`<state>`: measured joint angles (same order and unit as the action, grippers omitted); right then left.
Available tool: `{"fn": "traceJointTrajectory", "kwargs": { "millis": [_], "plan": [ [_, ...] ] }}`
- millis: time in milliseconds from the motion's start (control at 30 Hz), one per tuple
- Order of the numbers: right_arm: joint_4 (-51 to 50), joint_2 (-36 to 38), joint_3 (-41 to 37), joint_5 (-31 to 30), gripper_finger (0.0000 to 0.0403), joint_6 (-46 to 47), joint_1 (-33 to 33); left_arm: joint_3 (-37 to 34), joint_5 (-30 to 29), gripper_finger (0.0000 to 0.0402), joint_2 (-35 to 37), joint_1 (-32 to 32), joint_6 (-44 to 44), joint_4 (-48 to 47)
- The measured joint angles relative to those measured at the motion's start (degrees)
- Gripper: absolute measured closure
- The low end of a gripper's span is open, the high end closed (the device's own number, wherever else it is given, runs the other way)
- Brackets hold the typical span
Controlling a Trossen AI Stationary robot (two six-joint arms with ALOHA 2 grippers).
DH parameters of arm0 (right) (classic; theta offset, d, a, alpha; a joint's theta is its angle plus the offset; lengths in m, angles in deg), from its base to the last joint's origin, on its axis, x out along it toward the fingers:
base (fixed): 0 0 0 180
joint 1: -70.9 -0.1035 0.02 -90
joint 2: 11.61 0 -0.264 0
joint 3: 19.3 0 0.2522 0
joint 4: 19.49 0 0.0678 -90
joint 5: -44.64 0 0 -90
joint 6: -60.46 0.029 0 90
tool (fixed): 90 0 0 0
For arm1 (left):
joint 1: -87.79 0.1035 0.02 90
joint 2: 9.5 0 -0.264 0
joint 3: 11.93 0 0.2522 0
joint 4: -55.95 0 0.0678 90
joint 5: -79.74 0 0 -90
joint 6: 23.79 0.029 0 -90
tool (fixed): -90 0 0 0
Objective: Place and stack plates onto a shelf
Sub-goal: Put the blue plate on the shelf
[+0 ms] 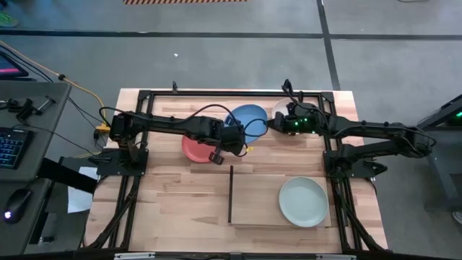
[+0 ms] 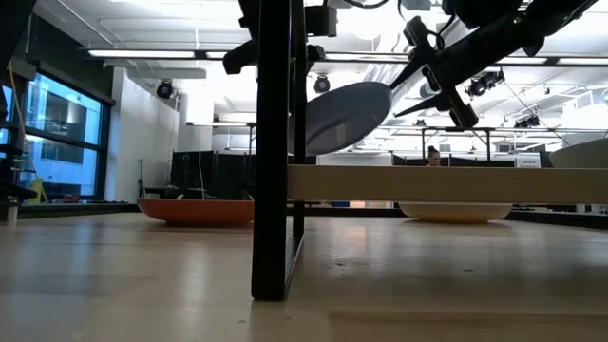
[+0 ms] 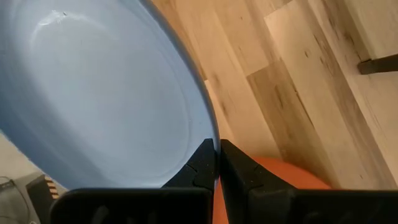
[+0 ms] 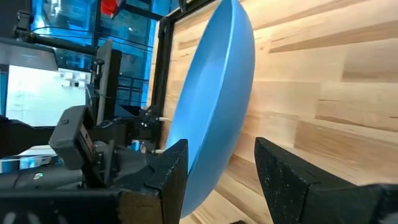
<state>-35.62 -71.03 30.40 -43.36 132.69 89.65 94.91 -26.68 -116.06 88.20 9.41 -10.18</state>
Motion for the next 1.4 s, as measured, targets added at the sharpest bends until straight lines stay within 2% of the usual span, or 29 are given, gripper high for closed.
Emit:
{"fn": "traceJointTrajectory", "kwargs": {
  "millis": [233,333,533,600,833,1067,1400],
  "plan": [
    [0.3,-1.0,0.0,-0.5,0.025,0.0,0.0,0.0,0.5,0.0396,0.0,0.0,-0.9,0.5],
    [0.3,-1.0,0.0,-0.8,0.0283,0.0,0.0,0.0,0.5,0.0391,0.0,0.0,-1.0,0.7],
    [-0.2,-1.0,0.0,-1.7,0.0377,-0.1,0.0,0.0,1.1,0.0392,0.0,-0.1,-0.8,3.5],
    [-1.0,-1.0,0.0,-2.1,0.0394,-0.4,0.1,0.0,1.1,0.0391,0.0,-0.1,0.4,4.1],
    [-3.9,-1.1,0.0,-2.5,0.0399,-0.6,0.0,0.0,-2.9,0.0373,1.1,0.0,2.7,4.2],
    [-2.8,-1.0,0.1,-1.5,0.0402,-1.6,2.6,0.1,-6.0,0.0344,7.2,0.4,2.5,5.3],
    [-6.4,0.9,0.0,-0.4,0.0402,-5.2,9.7,0.1,-6.9,0.0318,18.3,0.7,-7.3,4.2]
  ]
}}
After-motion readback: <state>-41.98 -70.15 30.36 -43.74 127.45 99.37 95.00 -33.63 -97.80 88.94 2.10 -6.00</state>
